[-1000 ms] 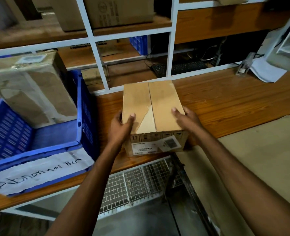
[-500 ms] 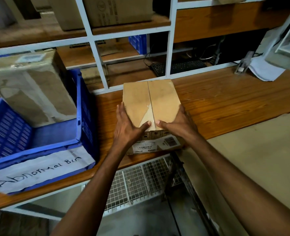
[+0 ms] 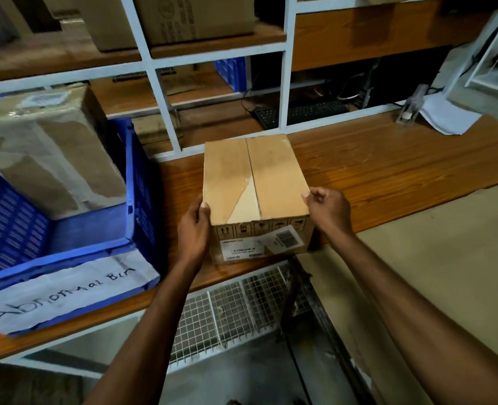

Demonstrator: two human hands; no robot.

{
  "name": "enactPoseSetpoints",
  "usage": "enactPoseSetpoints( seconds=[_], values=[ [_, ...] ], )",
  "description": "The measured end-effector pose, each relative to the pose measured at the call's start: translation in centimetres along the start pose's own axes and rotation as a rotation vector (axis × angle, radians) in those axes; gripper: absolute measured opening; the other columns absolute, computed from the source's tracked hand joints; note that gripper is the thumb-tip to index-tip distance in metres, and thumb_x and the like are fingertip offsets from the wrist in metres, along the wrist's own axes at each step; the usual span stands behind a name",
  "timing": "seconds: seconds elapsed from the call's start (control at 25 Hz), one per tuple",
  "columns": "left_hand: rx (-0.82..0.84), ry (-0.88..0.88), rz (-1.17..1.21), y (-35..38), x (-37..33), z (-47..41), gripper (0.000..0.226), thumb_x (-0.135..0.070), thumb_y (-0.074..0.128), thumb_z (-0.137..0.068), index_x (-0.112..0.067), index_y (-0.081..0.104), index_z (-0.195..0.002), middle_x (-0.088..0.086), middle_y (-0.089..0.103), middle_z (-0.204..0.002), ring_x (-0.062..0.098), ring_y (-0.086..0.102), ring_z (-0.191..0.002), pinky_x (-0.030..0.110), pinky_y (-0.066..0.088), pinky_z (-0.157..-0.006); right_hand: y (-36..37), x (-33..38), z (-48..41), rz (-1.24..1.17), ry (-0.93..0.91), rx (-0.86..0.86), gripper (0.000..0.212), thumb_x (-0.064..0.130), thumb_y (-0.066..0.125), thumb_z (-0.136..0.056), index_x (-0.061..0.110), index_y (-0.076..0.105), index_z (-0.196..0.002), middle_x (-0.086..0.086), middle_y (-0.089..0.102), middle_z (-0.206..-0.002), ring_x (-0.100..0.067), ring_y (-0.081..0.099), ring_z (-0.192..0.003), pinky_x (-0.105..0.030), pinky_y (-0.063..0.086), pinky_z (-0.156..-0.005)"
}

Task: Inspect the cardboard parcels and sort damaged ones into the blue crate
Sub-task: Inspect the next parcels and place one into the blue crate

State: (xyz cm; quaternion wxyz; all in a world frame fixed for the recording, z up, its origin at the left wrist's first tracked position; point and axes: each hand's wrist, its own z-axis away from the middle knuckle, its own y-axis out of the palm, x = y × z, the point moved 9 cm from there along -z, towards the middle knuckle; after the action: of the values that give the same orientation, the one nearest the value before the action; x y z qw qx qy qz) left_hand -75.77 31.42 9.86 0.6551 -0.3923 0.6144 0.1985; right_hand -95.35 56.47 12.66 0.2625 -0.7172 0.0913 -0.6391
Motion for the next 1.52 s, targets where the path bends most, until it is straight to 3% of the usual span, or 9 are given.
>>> enactPoseSetpoints(
  seconds=[0.08, 0.2, 0.36, 0.52, 0.8, 1.08, 1.24, 1.4, 1.52],
  values=[
    [-0.014, -0.007, 0.026, -0.1, 0.4, 0.3, 0.050, -0.048, 0.039, -0.110, -0.024, 0.044, -0.154, -0.006, 0.061, -0.130, 0.011, 0.063, -0.113, 0.038, 0.056, -0.093, 0.7, -1.1, -0.1, -0.058, 0.045, 0.105, 0.031, 0.041, 0.054, -0.105, 0.017, 0.071, -0.113, -0.009, 0.072, -0.098, -0.033, 0.070, -0.093, -0.037, 0.055, -0.075],
    [-0.024, -0.082, 0.109, 0.6, 0.8, 2.6, 0.051, -0.053, 0.035, -0.108, -0.024, 0.033, -0.150, -0.004, 0.055, -0.128, 0.003, 0.058, -0.107, 0.028, 0.051, -0.084, 3.5, -2.7, 2.1, -0.223, 0.128, 0.405, 0.046, 0.052, 0.037, -0.108, 0.023, 0.056, -0.139, -0.011, 0.068, -0.118, -0.031, 0.067, -0.111, -0.040, 0.054, -0.090],
    [-0.011, -0.057, 0.086, 1.2, -0.7, 3.8, 0.038, -0.050, 0.035, -0.108, -0.026, 0.042, -0.136, -0.008, 0.061, -0.119, 0.005, 0.062, -0.105, 0.025, 0.051, -0.077, 2.1, -1.0, 2.3, -0.255, 0.017, 0.296, 0.034, 0.056, 0.035, -0.106, 0.032, 0.059, -0.107, -0.004, 0.067, -0.105, -0.031, 0.067, -0.103, -0.041, 0.055, -0.085],
    [-0.201, 0.117, -0.054, -2.3, -7.4, 2.5, 0.041, -0.061, 0.047, -0.103, -0.030, 0.057, -0.128, -0.019, 0.067, -0.105, 0.004, 0.067, -0.101, 0.038, 0.059, -0.087, -1.4, 6.1, 1.0, -0.226, -0.165, 0.157, 0.031, 0.054, 0.047, -0.104, 0.033, 0.061, -0.122, 0.002, 0.074, -0.101, -0.017, 0.073, -0.090, -0.036, 0.059, -0.074],
    [-0.278, 0.149, -0.212, -2.9, -15.3, 0.3, 0.055, -0.069, 0.057, -0.094, -0.028, 0.052, -0.130, -0.018, 0.063, -0.096, 0.017, 0.068, -0.100, 0.037, 0.051, -0.088, -4.9, 10.7, -0.5, -0.072, -0.149, -0.167, 0.052, 0.071, 0.059, -0.090, 0.021, 0.071, -0.095, 0.009, 0.072, -0.086, -0.013, 0.067, -0.081, -0.027, 0.045, -0.064],
    [-0.153, 0.261, -0.534, 0.1, -17.6, -0.8, 0.100, -0.082, 0.062, -0.080, -0.020, 0.030, -0.151, 0.007, 0.037, -0.153, 0.026, 0.054, -0.122, 0.039, 0.044, -0.089, -3.8, 13.0, -1.3, 0.159, -0.107, -0.118, 0.104, 0.080, 0.068, -0.075, 0.013, 0.040, -0.149, -0.006, 0.063, -0.136, -0.031, 0.061, -0.121, -0.040, 0.051, -0.092],
    [-0.054, 0.224, -0.338, -0.2, -17.5, -1.3, 0.100, -0.062, 0.076, -0.083, -0.021, 0.020, -0.154, 0.003, 0.042, -0.152, 0.021, 0.053, -0.120, 0.037, 0.042, -0.098, -3.2, 12.2, -1.9, 0.015, -0.082, 0.069, 0.110, 0.054, 0.088, -0.072, 0.019, 0.028, -0.157, -0.007, 0.054, -0.148, -0.032, 0.053, -0.133, -0.041, 0.048, -0.102],
    [-0.102, 0.147, -0.062, -1.6, -15.1, -1.6, 0.080, -0.038, 0.082, -0.086, -0.023, 0.035, -0.149, -0.014, 0.061, -0.114, 0.015, 0.065, -0.111, 0.041, 0.056, -0.098, -4.0, 11.7, -2.0, -0.114, -0.150, 0.051, 0.091, 0.044, 0.093, -0.067, 0.022, 0.047, -0.142, 0.003, 0.064, -0.129, -0.021, 0.061, -0.120, -0.030, 0.051, -0.088],
    [0.112, 0.087, -0.015, -0.5, -13.8, -1.6, 0.117, -0.025, 0.089, -0.078, -0.042, 0.009, -0.161, 0.003, 0.059, -0.140, 0.023, 0.063, -0.123, 0.054, 0.053, -0.104, -3.0, 11.2, -1.3, -0.130, -0.129, 0.254, 0.120, 0.032, 0.096, -0.067, 0.033, 0.020, -0.160, 0.015, 0.047, -0.141, -0.015, 0.047, -0.131, -0.036, 0.044, -0.102]
  ],
)
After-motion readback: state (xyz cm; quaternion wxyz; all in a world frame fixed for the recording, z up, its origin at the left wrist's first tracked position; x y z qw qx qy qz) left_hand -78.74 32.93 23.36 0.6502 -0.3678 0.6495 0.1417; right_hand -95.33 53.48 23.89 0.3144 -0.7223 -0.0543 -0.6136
